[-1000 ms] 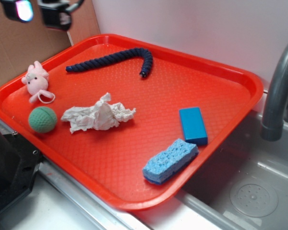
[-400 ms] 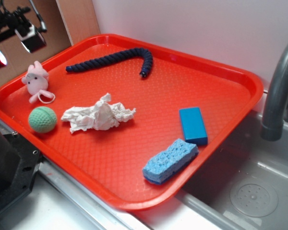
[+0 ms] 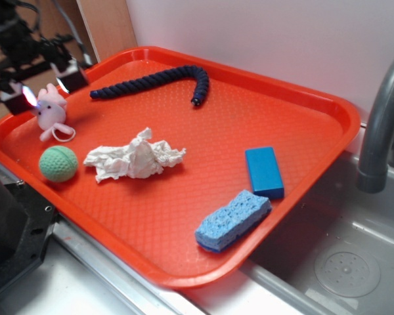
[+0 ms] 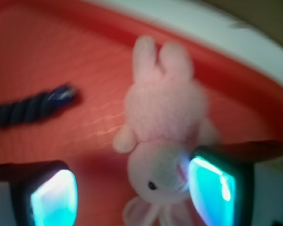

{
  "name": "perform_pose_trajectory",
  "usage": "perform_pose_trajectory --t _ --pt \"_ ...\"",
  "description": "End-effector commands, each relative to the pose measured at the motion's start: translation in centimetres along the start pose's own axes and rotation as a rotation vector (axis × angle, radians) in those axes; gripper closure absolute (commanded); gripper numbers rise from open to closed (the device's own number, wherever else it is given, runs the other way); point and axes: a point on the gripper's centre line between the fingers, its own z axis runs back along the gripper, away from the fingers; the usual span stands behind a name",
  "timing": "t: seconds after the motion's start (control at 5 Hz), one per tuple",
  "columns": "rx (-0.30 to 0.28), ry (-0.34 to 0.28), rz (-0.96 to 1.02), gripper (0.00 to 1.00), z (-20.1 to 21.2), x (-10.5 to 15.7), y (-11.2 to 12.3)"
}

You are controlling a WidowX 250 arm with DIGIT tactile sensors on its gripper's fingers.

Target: Grab the pink bunny.

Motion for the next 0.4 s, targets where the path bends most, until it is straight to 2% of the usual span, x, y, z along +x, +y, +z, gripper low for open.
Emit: perform_pose_trajectory --t 0.0,0.2 --pt "0.131 -0.013 -0.093 1.00 -1.51 0.27 0.57" --pt "0.170 -0.010 -0.115 1.00 -1.03 -0.24 1.31"
